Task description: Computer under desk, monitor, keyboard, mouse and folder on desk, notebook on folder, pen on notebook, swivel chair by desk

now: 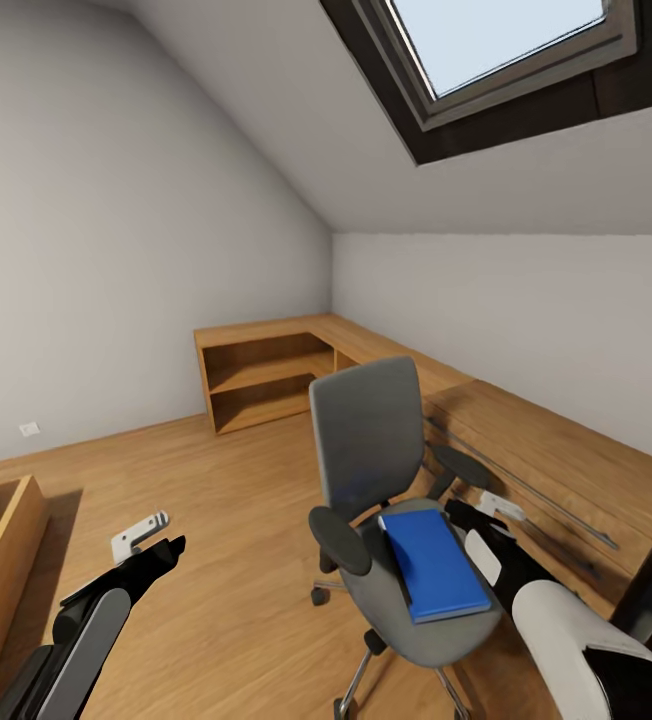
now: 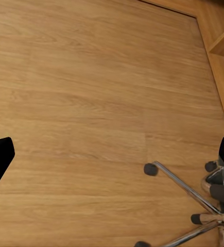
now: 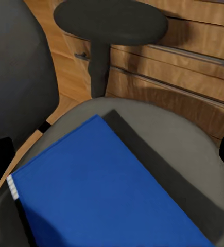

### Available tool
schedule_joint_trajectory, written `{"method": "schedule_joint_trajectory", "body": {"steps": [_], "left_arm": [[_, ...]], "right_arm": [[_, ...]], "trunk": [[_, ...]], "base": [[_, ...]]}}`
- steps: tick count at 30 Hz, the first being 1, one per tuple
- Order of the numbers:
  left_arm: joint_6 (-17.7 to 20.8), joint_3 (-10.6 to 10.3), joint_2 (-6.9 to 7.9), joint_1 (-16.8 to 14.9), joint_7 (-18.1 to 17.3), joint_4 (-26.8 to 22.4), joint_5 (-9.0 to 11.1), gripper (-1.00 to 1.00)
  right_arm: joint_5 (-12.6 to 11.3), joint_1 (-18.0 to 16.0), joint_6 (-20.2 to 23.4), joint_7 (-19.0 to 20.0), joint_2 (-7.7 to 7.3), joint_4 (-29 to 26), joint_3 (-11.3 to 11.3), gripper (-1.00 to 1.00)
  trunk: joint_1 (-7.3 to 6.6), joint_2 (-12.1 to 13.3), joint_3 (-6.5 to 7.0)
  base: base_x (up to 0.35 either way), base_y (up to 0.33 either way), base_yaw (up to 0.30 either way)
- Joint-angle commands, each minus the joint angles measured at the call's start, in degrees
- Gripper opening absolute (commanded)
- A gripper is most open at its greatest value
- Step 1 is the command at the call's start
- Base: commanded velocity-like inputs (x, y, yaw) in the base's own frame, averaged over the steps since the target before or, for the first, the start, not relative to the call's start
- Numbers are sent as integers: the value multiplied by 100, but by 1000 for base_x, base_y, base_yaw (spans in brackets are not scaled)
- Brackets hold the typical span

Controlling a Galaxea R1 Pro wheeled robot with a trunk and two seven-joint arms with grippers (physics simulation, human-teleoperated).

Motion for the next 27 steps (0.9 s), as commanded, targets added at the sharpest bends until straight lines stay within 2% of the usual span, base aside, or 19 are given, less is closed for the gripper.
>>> {"method": "schedule_joint_trajectory", "body": {"steps": [1, 8, 22, 23, 24, 26, 27], "left_arm": [[0, -13, 4, -4, 59, -7, 57, 100], [0, -13, 5, -4, 59, -7, 55, 100], [-3, -13, 6, -4, 59, -7, 52, 100], [-3, -13, 6, -4, 59, -7, 52, 100], [-1, -13, 5, -4, 59, -7, 50, 100], [-2, -13, 5, -4, 59, -7, 49, 100], [-3, -13, 6, -4, 59, -7, 49, 100]], "right_arm": [[-31, -10, -18, -15, -2, 15, 12, 100], [96, -33, -73, -15, 5, 76, 12, 100], [48, -37, 85, 7, -79, -119, -37, 100], [43, -37, 174, 57, -108, -160, -43, 100], [-34, -37, 429, 321, -185, -233, -85, 100], [-212, -37, 675, 676, -305, -270, -159, 100], [-370, -37, 885, 974, -399, -284, -201, 100]], "trunk": [[22, -45, -25], [176, -326, -150], [484, -888, -402], [506, -928, -420], [528, -968, -438], [572, -1048, -474], [594, -1088, -492]], "base": [[0, 0, 0], [0, 0, 0], [0, 0, 0], [0, 0, 0], [0, 0, 0], [0, 0, 0], [0, 0, 0]]}}
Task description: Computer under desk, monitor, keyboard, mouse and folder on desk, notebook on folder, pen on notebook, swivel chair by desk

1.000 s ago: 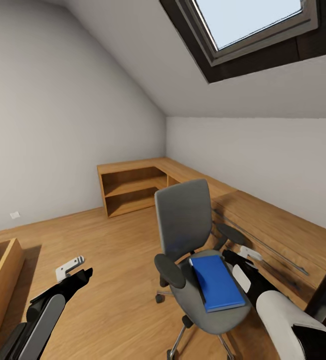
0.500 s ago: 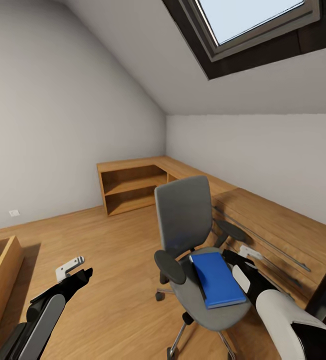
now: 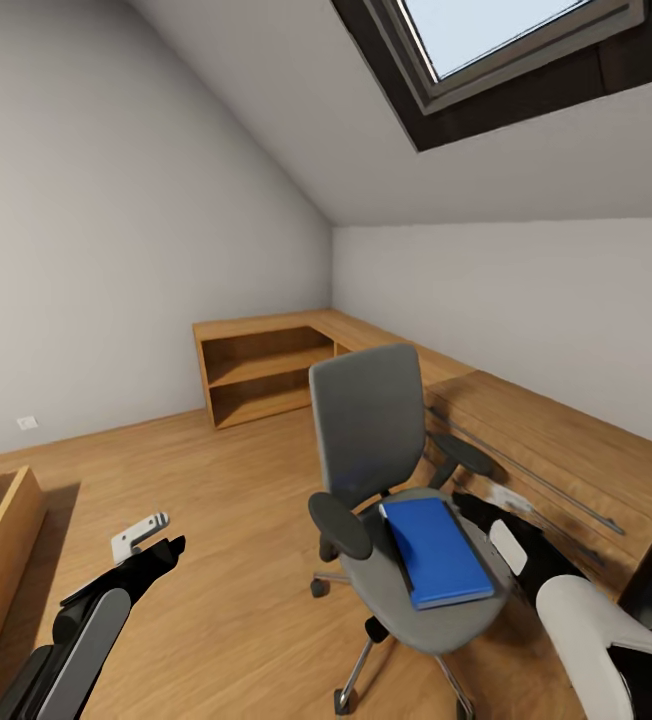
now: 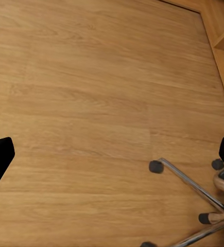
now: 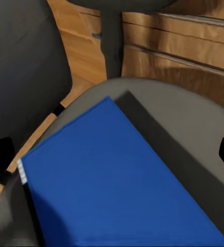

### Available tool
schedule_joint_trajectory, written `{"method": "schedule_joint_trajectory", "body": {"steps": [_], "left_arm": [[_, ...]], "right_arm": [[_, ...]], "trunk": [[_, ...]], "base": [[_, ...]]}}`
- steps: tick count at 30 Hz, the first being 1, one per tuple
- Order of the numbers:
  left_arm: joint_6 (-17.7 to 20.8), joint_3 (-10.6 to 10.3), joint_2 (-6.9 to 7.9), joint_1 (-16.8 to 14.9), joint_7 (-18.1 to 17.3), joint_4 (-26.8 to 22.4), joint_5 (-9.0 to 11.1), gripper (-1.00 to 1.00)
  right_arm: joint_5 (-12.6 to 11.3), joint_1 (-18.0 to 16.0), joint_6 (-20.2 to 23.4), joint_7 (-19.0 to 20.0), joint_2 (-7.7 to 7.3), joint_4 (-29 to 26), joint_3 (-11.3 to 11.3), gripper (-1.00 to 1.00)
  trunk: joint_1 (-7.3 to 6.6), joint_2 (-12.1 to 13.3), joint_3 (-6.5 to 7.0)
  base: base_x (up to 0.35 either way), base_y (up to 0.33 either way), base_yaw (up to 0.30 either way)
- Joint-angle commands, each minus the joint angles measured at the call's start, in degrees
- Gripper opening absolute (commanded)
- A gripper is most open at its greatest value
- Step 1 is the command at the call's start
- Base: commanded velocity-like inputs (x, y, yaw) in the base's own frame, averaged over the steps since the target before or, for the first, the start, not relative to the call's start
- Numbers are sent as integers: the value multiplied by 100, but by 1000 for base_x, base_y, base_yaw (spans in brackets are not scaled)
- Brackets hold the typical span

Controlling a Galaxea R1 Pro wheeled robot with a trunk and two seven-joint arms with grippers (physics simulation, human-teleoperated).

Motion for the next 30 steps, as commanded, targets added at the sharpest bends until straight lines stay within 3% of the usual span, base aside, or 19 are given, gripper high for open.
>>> {"method": "schedule_joint_trajectory", "body": {"steps": [1, 4, 8, 15, 30], "left_arm": [[2, -13, 6, -5, 59, -7, 57, 100], [3, -16, 2, -5, 59, -7, 56, 100], [2, -99, 2, -5, 59, -6, 56, 100], [-1, -203, 6, -5, 59, 0, 64, 100], [-2, -215, 6, -5, 59, 2, 65, 100]], "right_arm": [[-219, -1, 264, 308, -99, -23, -27, 100], [-455, -1, 652, 948, -306, -37, -70, 100], [-560, -1, 790, 1239, -414, -46, -124, 100], [-589, -2, 816, 1333, -445, -213, -283, 100], [-599, -1, 755, 1344, -444, -266, -319, 100]], "trunk": [[22, -45, -25], [88, -165, -79], [176, -326, -150], [330, -606, -276], [659, -1208, -545]], "base": [[0, 0, 0], [0, 0, 0], [0, 0, 0], [0, 0, 0], [0, 0, 0]]}}
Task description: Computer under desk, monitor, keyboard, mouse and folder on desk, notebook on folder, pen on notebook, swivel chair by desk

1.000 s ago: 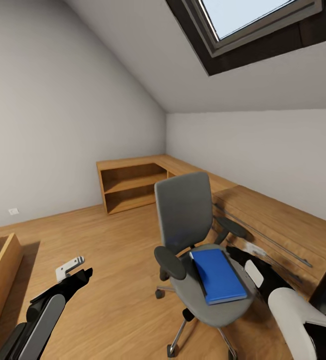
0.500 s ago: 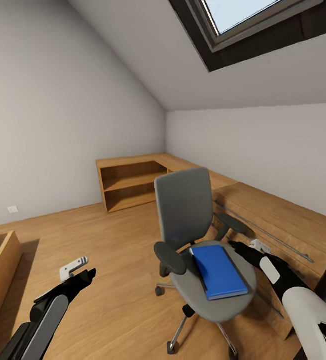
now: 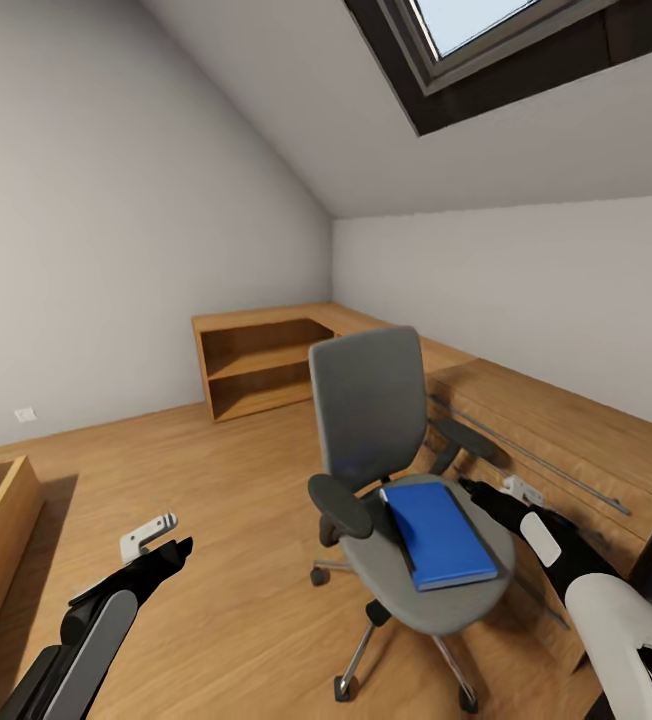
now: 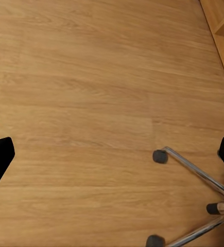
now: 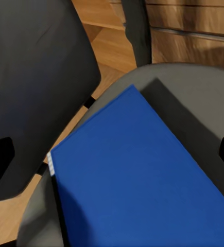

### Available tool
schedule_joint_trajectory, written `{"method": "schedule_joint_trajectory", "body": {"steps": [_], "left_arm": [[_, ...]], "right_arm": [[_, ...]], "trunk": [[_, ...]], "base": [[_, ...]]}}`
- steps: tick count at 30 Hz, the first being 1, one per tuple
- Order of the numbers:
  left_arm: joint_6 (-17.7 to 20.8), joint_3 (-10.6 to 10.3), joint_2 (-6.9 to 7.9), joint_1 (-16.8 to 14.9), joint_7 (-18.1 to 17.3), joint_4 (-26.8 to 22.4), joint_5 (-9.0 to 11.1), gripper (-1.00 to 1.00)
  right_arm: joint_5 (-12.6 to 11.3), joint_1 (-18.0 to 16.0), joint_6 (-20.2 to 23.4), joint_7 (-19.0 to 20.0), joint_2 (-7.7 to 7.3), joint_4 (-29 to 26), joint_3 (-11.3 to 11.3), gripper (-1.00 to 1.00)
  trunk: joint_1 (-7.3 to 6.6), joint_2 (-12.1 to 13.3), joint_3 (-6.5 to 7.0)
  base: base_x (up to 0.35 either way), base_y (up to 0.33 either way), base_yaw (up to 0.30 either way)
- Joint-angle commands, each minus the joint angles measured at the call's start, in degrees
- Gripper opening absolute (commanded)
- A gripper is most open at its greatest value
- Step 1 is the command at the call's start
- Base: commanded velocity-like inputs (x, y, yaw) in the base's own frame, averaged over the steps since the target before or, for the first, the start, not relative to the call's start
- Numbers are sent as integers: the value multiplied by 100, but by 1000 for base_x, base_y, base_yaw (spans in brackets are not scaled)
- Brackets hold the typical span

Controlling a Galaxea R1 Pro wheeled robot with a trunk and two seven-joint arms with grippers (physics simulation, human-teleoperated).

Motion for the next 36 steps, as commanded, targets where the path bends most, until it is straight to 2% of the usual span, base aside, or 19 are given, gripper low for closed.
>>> {"method": "schedule_joint_trajectory", "body": {"steps": [1, 5, 12, 18, 36], "left_arm": [[1, -13, 6, -4, 59, -7, 57, 100], [1, -13, 6, -4, 59, -7, 57, 100], [7, -13, 9, -4, 59, 24, 59, 100], [6, -13, 14, -4, 59, 84, 55, 100], [4, -22, 15, -4, 59, 141, 48, 100]], "right_arm": [[-25, -3, 38, 21, 3, -6, -36, 100], [-25, -5, 32, 21, 3, -9, -36, 100], [-22, -3, 15, 21, -1, -21, -180, 100], [-11, -6, -5, 4, 7, -6, -178, 100], [-1, -6, -146, -133, 5, 44, -169, 100]], "trunk": [[22, -45, -25], [110, -205, -96], [110, -205, -96], [110, -205, -96], [110, -205, -96]], "base": [[0, 0, 0], [0, 0, 0], [0, 0, 0], [7, 0, 0], [148, 0, 0]]}}
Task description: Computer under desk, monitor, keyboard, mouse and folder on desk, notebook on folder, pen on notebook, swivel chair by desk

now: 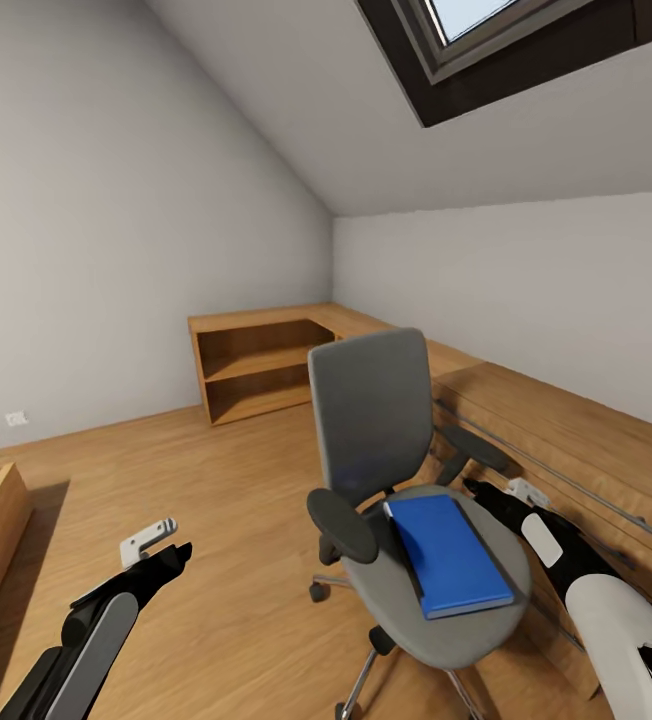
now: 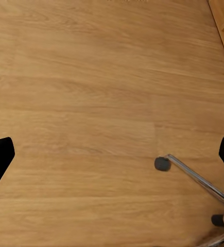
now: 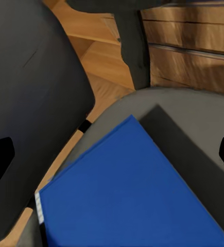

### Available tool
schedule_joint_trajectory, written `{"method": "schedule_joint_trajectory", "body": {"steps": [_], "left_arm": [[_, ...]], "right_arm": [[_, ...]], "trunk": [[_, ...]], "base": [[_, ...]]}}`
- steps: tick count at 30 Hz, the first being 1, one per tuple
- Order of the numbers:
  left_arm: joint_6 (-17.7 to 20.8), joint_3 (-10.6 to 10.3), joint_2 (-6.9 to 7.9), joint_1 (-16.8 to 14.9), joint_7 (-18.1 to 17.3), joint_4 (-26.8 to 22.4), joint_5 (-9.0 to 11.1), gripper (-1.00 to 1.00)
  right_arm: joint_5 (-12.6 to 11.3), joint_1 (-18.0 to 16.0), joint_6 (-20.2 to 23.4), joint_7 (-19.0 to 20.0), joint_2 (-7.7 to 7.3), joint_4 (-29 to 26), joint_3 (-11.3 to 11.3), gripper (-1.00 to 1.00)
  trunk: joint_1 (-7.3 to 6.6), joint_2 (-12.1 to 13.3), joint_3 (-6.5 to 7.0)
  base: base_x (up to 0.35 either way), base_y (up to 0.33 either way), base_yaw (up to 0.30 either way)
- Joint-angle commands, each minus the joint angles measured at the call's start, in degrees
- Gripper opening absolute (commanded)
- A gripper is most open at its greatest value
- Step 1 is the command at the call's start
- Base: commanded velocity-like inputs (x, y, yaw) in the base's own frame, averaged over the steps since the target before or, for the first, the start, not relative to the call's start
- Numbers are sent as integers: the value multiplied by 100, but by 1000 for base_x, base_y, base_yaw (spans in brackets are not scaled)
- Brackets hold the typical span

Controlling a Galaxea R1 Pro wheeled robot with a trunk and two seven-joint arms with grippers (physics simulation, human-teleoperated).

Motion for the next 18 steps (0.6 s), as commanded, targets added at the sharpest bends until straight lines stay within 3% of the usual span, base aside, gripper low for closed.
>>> {"method": "schedule_joint_trajectory", "body": {"steps": [1, 14, 18], "left_arm": [[0, -12, 6, -4, 59, -3, 57, 100], [-2, -14, 7, -4, 59, 2, 58, 100], [-2, -14, 8, -4, 59, 2, 57, 100]], "right_arm": [[-17, -5, 39, -64, 6, -4, -24, 100], [58, -10, 38, -649, 40, 6, 20, 100], [300, -7, 38, -1019, 60, 6, 51, 100]], "trunk": [[2, -3, -6], [2, -3, -6], [2, -3, -6]], "base": [[242, 0, 0], [117, 0, 0], [129, 0, 0]]}}
